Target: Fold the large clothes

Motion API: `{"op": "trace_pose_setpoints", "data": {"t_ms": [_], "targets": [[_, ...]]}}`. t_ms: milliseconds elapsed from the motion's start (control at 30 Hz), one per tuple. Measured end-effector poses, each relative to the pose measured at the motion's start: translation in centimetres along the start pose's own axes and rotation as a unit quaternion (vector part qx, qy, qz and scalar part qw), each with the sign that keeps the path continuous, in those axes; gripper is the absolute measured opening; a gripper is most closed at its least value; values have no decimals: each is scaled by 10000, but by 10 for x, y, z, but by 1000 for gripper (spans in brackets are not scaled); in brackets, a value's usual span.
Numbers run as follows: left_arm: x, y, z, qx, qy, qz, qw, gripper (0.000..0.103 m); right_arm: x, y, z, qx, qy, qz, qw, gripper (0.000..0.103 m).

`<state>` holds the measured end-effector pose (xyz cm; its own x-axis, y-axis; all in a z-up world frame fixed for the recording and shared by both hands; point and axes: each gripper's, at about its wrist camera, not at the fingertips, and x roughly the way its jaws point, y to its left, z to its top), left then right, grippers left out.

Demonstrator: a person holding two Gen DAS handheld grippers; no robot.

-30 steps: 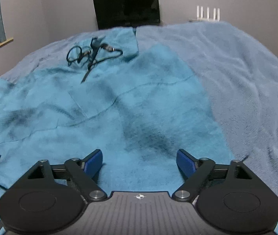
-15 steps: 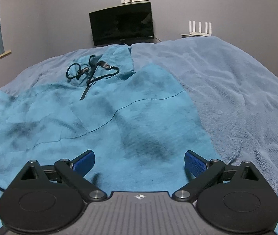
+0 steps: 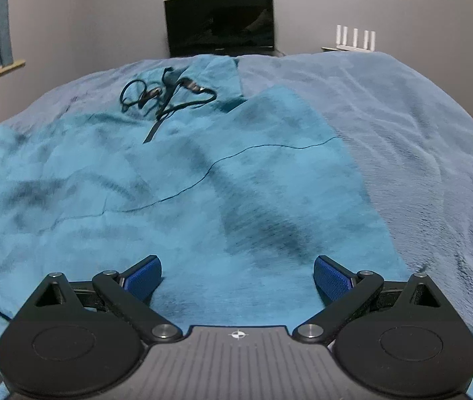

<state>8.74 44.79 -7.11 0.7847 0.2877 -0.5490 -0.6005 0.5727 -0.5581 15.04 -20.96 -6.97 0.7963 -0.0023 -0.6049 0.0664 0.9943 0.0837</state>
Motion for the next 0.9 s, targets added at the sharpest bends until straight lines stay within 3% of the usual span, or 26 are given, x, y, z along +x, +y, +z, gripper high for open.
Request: {"op": "trace_pose_setpoints", "data": {"t_ms": [67,200,267,300,433,567,633,700,900], "targets": [[4,4,-3,-215,12,-456,9987,44,2,4,-1,-82,6,-26,10000,99],[-9,-8,0,54,-398,-870,9954,27,3,5,-2,-166,-1,-54,9998,99],[-8,-9,1,-63,-340,-1078,9936,21,3,3,-1,-165,-10,-38,9999,99],[-11,-11,0,-44,-341,-1084,9935,5,2,3,-1,-160,-16,-31,9999,99],[-28,-39,-1,486,-545,-1131,9909,0,2,2,-2,-179,-37,-29,9998,99],[-58,-94,-4,956,-740,-1887,9746,0,1,4,-2,-258,-61,-32,9996,99],[-79,-127,-12,1326,-805,-2356,9594,0,1,5,-3,-295,-74,-30,9995,99],[-101,-163,-27,1767,-874,-2837,9384,0,-1,6,-3,-321,-91,-25,9994,99],[-167,-257,-92,2840,-700,-4277,8553,0,-1,6,-5,-371,-107,-2,9993,99]]}}
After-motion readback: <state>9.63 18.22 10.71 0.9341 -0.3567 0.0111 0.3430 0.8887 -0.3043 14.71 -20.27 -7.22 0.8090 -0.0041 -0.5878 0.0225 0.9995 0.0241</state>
